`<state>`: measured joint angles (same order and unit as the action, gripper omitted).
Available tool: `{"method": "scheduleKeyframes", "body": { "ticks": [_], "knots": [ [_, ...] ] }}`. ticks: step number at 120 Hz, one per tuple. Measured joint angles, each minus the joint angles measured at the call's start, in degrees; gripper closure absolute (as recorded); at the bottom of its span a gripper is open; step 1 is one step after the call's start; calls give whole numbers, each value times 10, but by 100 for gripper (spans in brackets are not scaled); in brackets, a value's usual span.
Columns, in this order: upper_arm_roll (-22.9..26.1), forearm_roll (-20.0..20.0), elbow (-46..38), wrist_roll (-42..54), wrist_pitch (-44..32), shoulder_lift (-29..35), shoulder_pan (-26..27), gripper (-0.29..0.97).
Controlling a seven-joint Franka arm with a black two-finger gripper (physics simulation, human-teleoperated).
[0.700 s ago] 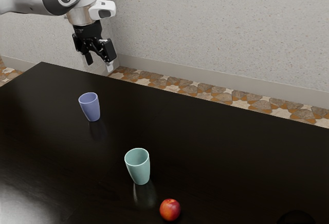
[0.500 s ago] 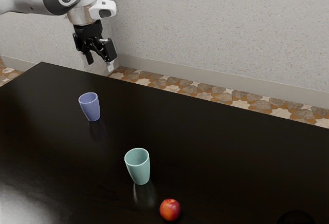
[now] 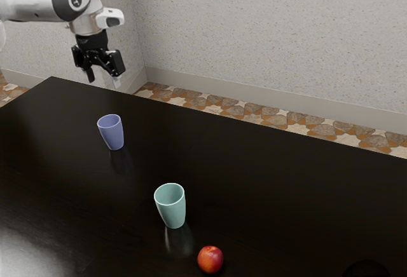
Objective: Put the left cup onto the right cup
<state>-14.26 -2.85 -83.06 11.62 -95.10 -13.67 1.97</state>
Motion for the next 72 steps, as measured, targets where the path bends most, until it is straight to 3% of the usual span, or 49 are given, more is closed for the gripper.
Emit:
{"method": "scheduleKeyframes", "body": {
  "ticks": [38, 72],
  "knots": [
    [2, -5, 124, 30, -42, -192, -72, 0],
    [5, -16, 150, 53, -111, -279, -83, 0]
  ]
}}
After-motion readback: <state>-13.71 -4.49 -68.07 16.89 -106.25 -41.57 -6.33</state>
